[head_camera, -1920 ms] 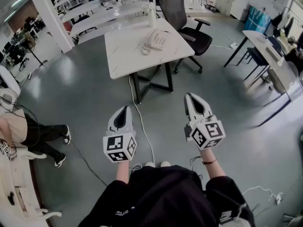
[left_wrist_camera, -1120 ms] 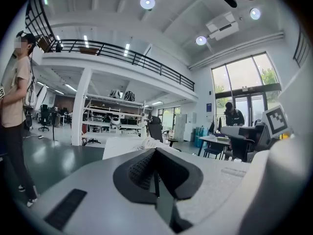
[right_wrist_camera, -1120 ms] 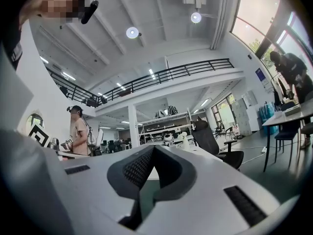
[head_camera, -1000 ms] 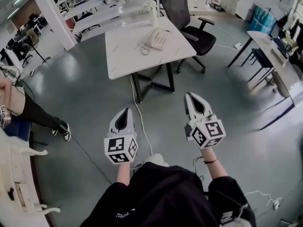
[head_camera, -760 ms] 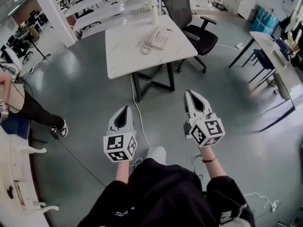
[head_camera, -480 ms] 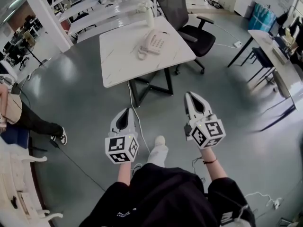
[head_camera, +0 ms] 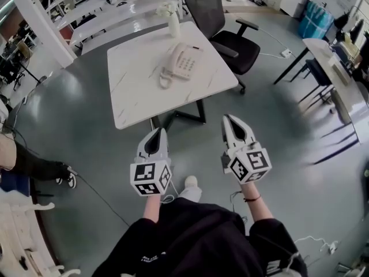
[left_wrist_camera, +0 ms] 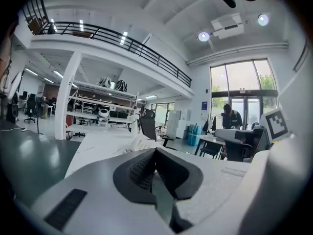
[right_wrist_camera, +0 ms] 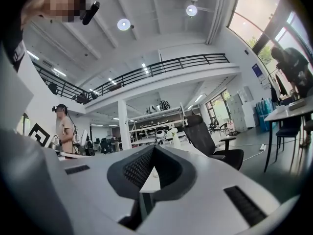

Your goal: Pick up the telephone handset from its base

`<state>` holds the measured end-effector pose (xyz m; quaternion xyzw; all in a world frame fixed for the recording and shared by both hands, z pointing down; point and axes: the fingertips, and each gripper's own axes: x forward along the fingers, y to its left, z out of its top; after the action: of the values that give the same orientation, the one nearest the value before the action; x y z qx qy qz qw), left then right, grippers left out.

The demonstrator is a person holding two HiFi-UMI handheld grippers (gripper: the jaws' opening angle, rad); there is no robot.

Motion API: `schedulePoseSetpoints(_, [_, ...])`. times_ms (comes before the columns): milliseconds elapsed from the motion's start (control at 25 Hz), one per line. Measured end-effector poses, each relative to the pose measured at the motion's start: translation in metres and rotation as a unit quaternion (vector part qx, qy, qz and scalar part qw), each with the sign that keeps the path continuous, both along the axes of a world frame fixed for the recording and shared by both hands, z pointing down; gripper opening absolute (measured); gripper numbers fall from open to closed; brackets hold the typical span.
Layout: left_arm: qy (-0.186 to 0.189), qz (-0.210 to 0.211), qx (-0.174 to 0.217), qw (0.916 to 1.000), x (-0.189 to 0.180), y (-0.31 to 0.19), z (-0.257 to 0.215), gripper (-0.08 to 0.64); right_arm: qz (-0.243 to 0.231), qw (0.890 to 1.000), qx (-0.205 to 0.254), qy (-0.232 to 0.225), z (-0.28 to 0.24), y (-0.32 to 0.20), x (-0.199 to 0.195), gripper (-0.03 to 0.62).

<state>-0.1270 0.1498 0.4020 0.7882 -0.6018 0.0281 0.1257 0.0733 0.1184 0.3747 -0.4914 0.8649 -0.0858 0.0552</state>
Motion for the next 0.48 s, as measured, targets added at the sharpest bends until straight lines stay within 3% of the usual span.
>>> schedulePoseSetpoints(480, [0.002, 0.013, -0.011, 0.9999, -0.008, -0.088, 0.013, -0.002, 0.011, 1.000, -0.021, -0.010, 0.021, -0.083, -0.010, -0.009])
